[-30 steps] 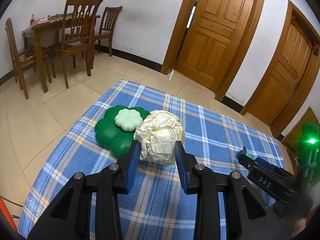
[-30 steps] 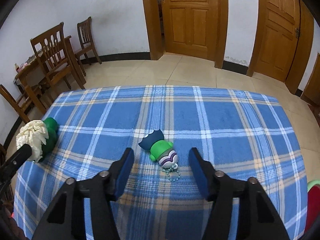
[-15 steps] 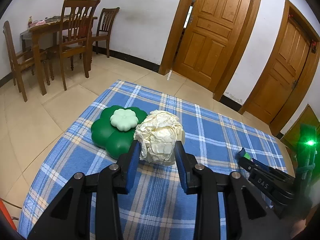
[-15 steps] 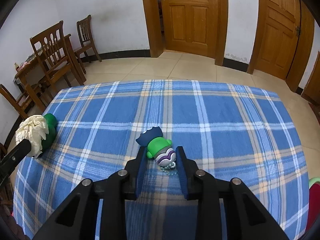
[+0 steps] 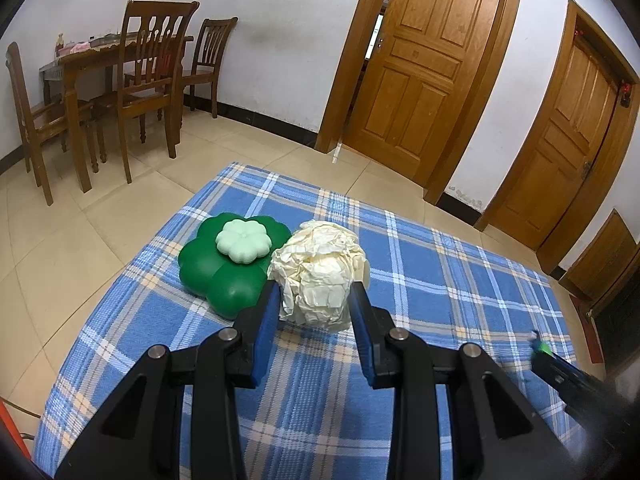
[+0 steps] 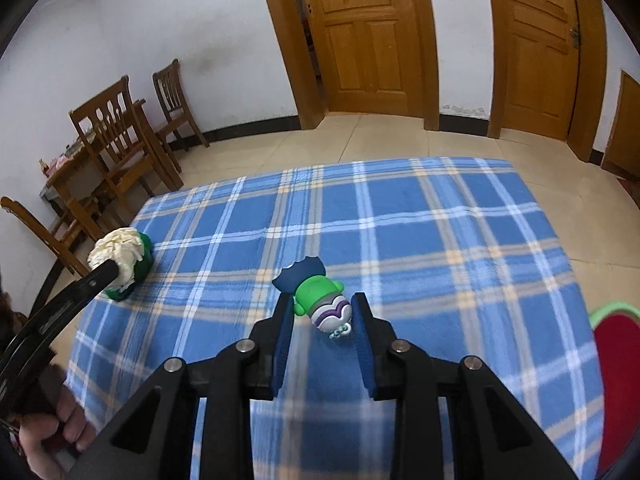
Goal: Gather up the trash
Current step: 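Carry the tissue with the left tool while the right tool carries the green figurine over the basin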
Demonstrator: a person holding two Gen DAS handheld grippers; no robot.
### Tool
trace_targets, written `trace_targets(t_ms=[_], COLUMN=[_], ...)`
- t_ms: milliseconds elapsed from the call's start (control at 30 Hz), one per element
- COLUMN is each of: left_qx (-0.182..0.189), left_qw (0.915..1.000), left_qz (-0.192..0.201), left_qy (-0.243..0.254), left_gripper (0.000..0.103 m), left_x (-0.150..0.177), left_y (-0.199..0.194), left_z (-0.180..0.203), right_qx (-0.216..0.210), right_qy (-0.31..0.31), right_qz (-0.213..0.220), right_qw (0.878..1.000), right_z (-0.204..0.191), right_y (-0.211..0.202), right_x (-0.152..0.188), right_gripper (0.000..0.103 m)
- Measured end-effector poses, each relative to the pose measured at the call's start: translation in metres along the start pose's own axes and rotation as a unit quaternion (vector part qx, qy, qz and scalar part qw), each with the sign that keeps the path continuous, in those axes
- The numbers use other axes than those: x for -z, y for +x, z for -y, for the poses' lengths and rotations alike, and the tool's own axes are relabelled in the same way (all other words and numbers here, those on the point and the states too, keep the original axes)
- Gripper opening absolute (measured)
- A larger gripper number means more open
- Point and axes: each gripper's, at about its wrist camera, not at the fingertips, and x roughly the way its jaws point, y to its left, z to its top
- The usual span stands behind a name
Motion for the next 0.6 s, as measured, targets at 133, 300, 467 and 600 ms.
trace_targets(t_ms=[133,300,467,600], left_qx=[0.005,0.014,0.023,0.031], left_qw=[1.0000,0.9998,0.9994,0.9988], left_qz=[0.003,0.004,0.008,0.012], left_qy=[0.002,0.014,0.026,0.036], left_gripper=[0.035,0.035,0.035,0.035], left_x=[0.001,0.003,0.003,0.004], left_y=[-0.003,-0.005,-0.012,-0.022], left_z=[0.004,0.015,0.024,0.033], right_qx=[0.001,0.008,0.019,0.028], right_qy=[0.013,0.029,0.047,0.063], right_qz=[0.009,0.019,0.026,0.029], right_qw=[1.000,0.999,0.998,0.997], right_z=[0.012,0.026,0.042,0.057], right_y=[-0.024,-0.050,-0.072,-0.087], right_x=[0.011,0.025,0.039,0.049], right_gripper=[0.032,0.032,0.032,0.032])
